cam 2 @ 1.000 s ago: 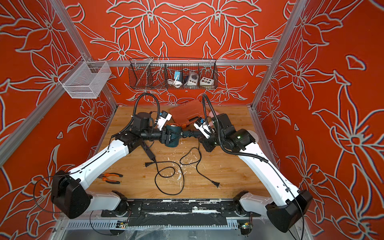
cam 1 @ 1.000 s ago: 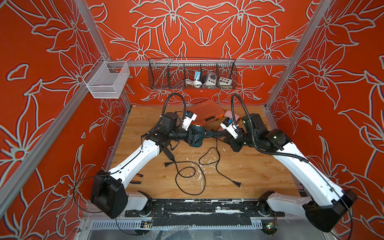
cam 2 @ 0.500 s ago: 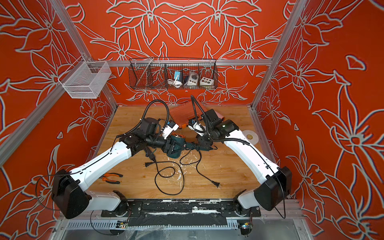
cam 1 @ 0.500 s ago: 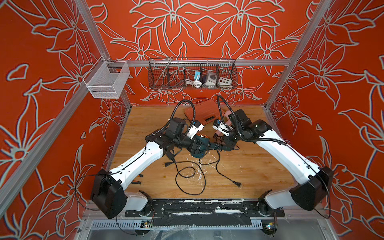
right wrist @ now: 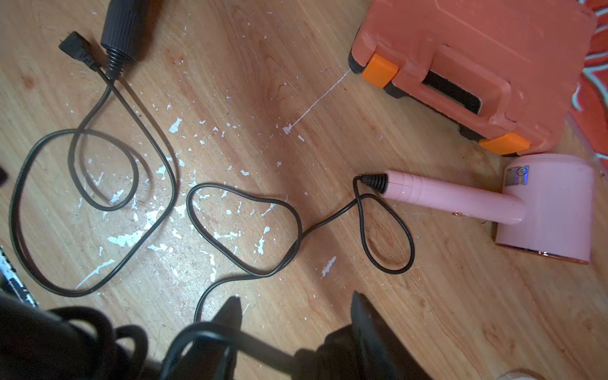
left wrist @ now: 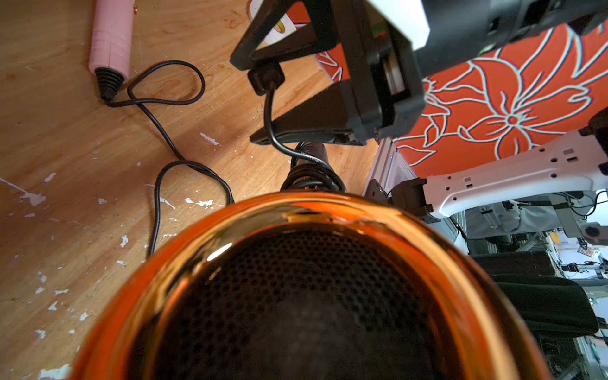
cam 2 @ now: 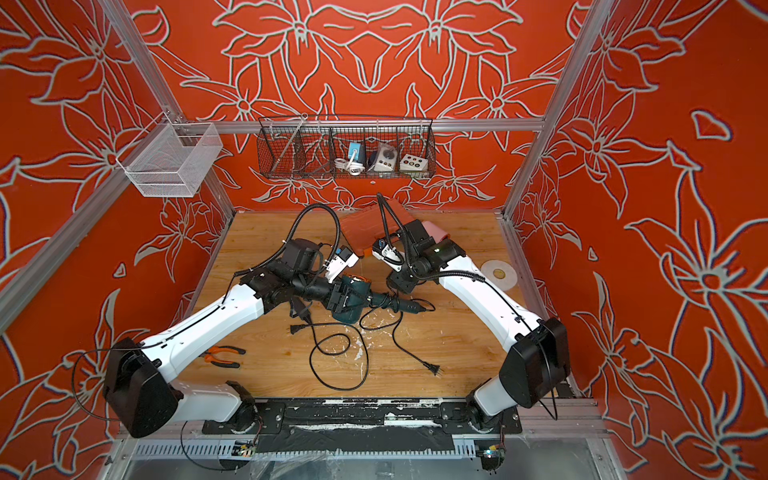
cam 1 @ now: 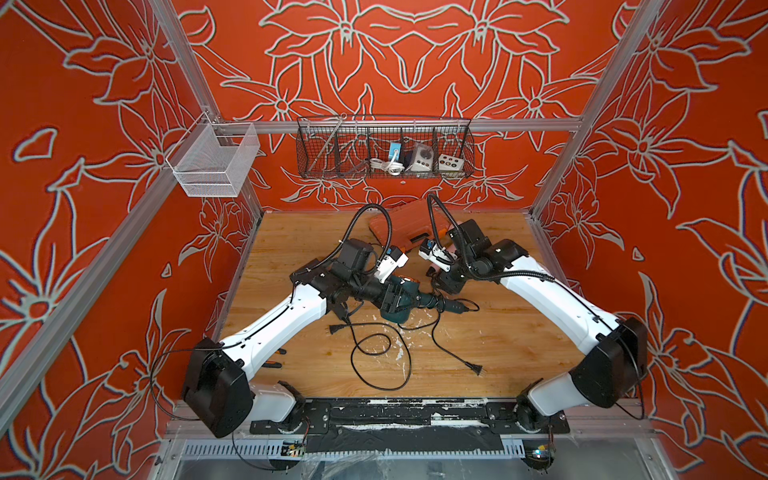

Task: Wrap the cord around the hair dryer
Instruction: Wrap the power cord around the hair dryer.

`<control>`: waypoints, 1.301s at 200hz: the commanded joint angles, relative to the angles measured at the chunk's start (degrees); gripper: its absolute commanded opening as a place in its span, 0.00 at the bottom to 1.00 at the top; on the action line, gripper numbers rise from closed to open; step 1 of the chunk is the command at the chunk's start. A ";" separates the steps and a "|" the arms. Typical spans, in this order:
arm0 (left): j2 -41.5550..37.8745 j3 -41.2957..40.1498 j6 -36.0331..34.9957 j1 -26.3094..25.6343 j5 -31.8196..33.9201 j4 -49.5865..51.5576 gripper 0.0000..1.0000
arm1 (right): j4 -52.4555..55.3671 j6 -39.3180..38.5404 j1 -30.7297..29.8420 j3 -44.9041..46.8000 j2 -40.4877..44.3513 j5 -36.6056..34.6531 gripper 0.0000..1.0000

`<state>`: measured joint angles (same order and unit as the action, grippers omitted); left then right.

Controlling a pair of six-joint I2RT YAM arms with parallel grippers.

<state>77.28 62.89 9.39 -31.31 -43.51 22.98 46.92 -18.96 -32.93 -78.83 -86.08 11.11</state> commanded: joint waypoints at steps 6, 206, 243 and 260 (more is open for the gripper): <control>0.41 0.78 0.96 -0.68 -5.13 -4.11 0.00 | -1.52 0.63 -0.17 1.36 0.67 1.96 0.66; 6.50 -0.94 7.90 -0.24 -10.96 -16.29 0.00 | 0.13 2.76 -0.42 1.41 -3.28 -4.42 0.85; 6.51 -0.49 8.01 -0.07 -11.34 -15.87 0.00 | 0.73 4.02 0.48 -1.39 -3.43 -7.46 0.87; 6.14 -0.32 8.05 0.11 -11.73 -15.53 0.00 | 1.70 5.29 1.81 -3.42 -3.56 -7.77 0.87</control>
<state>84.82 61.04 17.15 -31.51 -51.53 12.27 46.68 -15.79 -32.47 -78.67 -89.30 5.45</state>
